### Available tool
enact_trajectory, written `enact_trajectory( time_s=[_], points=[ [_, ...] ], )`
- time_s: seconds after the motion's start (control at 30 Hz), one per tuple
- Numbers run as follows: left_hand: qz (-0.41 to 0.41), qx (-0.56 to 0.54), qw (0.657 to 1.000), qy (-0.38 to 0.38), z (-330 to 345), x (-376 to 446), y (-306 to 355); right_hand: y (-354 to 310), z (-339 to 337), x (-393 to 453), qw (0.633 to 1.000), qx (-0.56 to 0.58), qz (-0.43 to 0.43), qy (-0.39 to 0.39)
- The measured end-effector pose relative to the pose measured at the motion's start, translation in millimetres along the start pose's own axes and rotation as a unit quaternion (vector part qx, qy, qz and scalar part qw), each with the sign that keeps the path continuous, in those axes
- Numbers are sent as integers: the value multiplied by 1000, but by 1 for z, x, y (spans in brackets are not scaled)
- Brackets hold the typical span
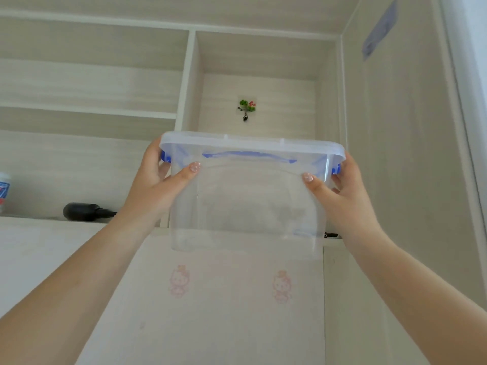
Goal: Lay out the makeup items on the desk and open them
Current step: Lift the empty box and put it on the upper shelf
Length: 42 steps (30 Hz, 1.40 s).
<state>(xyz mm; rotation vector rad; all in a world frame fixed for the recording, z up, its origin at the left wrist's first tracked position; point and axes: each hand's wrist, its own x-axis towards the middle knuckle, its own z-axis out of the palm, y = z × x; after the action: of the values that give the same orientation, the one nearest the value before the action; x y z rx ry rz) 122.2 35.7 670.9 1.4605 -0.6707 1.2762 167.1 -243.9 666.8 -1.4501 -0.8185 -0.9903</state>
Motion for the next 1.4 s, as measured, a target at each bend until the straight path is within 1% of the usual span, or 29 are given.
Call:
enact_trajectory(
  time_s=[0.1, 0.23, 0.47, 0.7, 0.83, 0.97, 1.07, 1.23, 1.4],
  points=[
    [10, 6, 1000, -1, -1, 22, -6, 6, 8, 24, 1000, 1, -17, -4],
    [17, 17, 1000, -2, -4, 46, -27, 26, 25, 51, 1000, -3, -19, -12],
    [-12, 27, 1000, -1, -5, 68, -77, 71, 55, 78, 999, -37, 17, -8],
    [-33, 20, 999, 19, -4, 71, -121, 110, 78, 93, 997, -66, 39, -26],
    [-24, 61, 997, 33, -5, 77, -143, 129, 88, 97, 996, -70, 44, -31],
    [3, 157, 983, 98, 7, 76, -156, 144, 99, 100, 997, -58, 50, -19],
    [27, 214, 968, 127, 13, 72, -170, 149, 106, 101, 997, -55, 48, -11],
    [28, 253, 960, 119, 24, 58, -193, 157, 117, 102, 997, -45, 66, -6],
    [-2, 242, 964, 111, 27, 50, -206, 163, 121, 103, 995, -44, 86, -11]
  ],
)
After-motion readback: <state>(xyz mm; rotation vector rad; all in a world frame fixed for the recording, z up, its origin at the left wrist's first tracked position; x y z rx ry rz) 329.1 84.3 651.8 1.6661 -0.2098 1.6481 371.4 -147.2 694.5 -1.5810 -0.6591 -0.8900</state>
